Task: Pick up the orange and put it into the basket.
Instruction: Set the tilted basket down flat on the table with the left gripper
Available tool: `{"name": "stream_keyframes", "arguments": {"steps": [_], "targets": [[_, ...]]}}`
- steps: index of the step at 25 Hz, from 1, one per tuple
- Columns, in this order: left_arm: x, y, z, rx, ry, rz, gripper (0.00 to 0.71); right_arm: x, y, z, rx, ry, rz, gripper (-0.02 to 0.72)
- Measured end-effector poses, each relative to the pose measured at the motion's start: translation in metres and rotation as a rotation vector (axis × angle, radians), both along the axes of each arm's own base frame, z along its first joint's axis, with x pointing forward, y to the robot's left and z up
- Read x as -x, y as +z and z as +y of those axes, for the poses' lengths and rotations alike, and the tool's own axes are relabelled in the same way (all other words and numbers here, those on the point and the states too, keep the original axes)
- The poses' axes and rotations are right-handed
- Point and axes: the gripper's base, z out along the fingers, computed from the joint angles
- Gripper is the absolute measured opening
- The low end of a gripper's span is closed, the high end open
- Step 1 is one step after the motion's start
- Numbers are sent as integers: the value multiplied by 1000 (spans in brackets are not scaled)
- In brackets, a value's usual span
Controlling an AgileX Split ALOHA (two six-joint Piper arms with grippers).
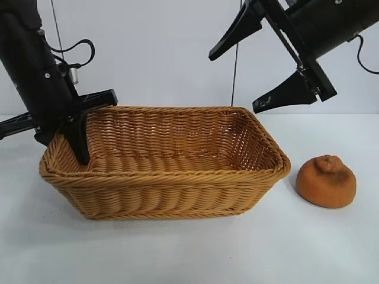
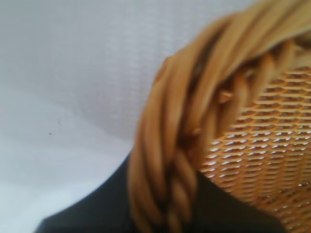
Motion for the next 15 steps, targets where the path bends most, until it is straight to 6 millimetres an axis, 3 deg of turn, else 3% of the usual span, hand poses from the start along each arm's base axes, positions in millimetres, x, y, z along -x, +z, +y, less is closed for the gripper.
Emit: {"name": "stream_keyframes", "arguments": {"steps": [9,15], "targets": [[-7,-1,0,1,16,-74,87,0,0,0,1,0,0,641],[-6,-27,-1,-13,2,14,87,0,0,0,2,1,0,641]]}}
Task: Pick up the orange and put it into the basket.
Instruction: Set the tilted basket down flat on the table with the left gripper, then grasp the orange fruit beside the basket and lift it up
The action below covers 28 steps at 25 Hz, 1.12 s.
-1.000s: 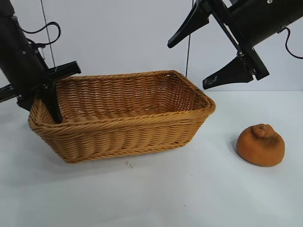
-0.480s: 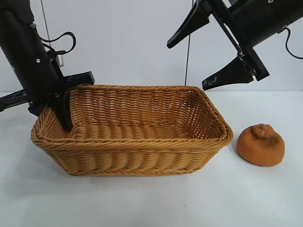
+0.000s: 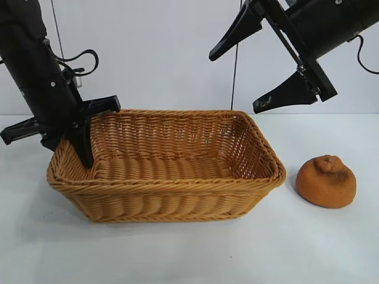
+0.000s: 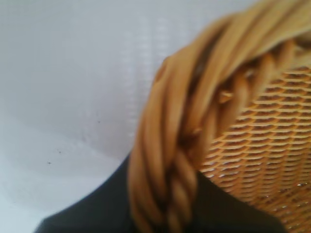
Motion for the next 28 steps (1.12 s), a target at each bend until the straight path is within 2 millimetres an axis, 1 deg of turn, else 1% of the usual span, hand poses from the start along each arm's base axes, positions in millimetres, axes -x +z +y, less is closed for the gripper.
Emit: {"name": "stream_keyframes", "arguments": {"steps": [2,4,6,7,8,9,11,12,14,15,18,24,26,28], "targets": [[0,-7,0,0,2,18,87,0,0,0,0,1,0,641],[-1,-8,0,0,2,14,88,0,0,0,-1,2,1,641],[-1,-8,-1,6,6,12,120,0,0,0,-1,2,2,641],[-1,-8,-1,8,8,11,162,0,0,0,-1,2,2,641],[-1,-8,-1,8,8,11,162,0,0,0,-1,2,2,641],[-1,-8,-1,12,11,9,283,0,0,0,-1,2,2,641],[-1,-8,-2,12,11,10,431,0,0,0,-1,2,2,641],[-1,-8,-2,13,12,10,486,0,0,0,-1,2,2,641],[-1,-7,-2,13,8,19,539,0,0,0,-1,2,2,641],[-1,-4,-2,15,5,20,554,0,0,0,-1,2,2,641],[-1,19,-3,25,-16,3,571,0,0,0,-1,2,2,641],[-8,96,0,-3,-127,-142,575,0,0,0,-1,3,2,641],[-12,118,4,-20,-148,-191,575,1,0,0,-1,4,4,641],[-17,135,12,-30,-154,-228,575,1,0,0,-3,7,7,641]]}}
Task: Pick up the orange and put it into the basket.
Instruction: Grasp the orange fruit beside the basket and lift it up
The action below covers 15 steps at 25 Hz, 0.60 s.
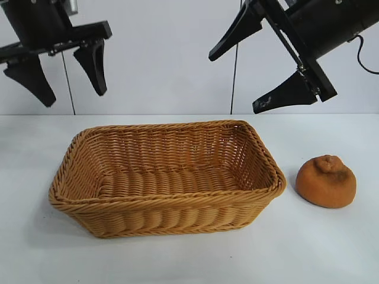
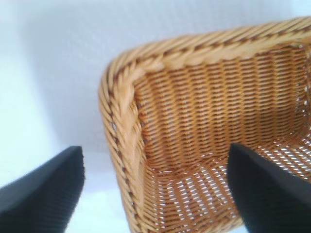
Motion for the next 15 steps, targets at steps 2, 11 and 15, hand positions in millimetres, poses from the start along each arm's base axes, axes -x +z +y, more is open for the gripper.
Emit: {"name": "stream_keyframes", "arguments": {"steps": [2,11,15], "targets": [[-6,11,12,-2,5,-41,575,0,0,0,-1,4,4,641],[-14,13,81,-62,110,-53,577,1,0,0,-2,6,5,641],[5,17,81,-70,106,-38,577,1,0,0,-2,7,6,641]]}}
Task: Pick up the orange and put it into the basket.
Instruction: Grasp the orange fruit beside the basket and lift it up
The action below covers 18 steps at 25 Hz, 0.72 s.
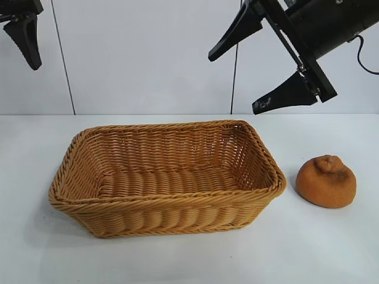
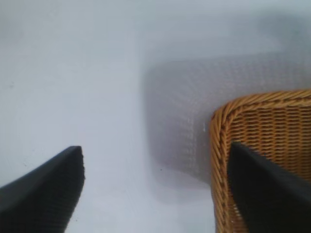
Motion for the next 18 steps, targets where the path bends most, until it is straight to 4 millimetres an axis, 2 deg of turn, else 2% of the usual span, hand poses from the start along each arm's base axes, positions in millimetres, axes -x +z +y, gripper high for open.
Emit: {"name": "stream_keyframes", "arguments": {"steps": [4,10,14,18], "targets": [[42,8,-6,-10,-32,26,577,0,0,0,-1,4,4,641],[126,21,-8,-55,-85,20,577,0,0,0,-1,4,4,641],[184,23,1,-103,-90,-11,577,0,0,0,-1,4,4,641],[237,12,6,-111,-83,-90,577,0,0,0,-1,4,4,641]]}}
